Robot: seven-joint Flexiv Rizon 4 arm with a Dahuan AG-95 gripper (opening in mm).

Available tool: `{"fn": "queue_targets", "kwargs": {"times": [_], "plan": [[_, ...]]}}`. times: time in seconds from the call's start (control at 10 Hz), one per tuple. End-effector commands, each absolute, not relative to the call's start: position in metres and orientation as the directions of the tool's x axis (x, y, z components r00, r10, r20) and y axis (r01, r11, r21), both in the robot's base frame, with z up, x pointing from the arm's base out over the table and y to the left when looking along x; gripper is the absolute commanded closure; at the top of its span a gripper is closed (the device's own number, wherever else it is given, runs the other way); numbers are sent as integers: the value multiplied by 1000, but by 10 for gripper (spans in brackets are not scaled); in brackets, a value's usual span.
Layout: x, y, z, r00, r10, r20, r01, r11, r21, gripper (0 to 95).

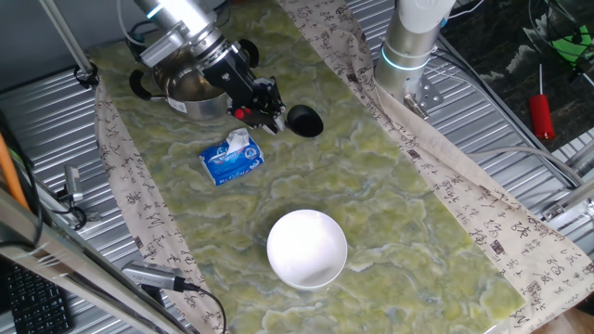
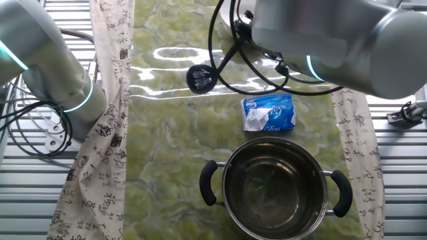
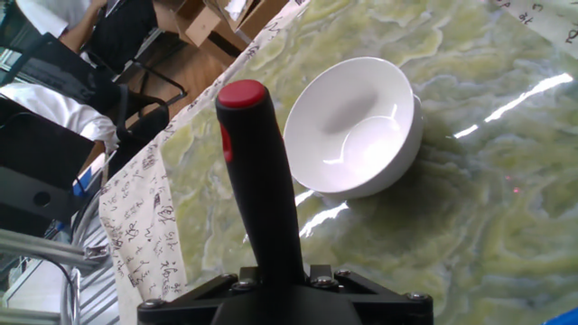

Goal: Scoop water with a large spoon from one bowl to another

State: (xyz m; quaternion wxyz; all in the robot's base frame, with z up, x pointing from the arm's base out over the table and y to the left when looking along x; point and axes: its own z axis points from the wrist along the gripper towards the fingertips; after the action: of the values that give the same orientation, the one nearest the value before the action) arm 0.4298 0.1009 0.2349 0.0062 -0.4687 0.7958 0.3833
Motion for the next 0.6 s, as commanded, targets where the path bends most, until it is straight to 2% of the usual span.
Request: {"fn": "queue_targets", "kwargs": {"times": [0.1, 0.6], "plan": [[429, 100, 235, -554, -747, -367, -752, 260, 606, 950], [429, 100, 235, -538, -759, -368, -750, 231, 620, 950]]}}
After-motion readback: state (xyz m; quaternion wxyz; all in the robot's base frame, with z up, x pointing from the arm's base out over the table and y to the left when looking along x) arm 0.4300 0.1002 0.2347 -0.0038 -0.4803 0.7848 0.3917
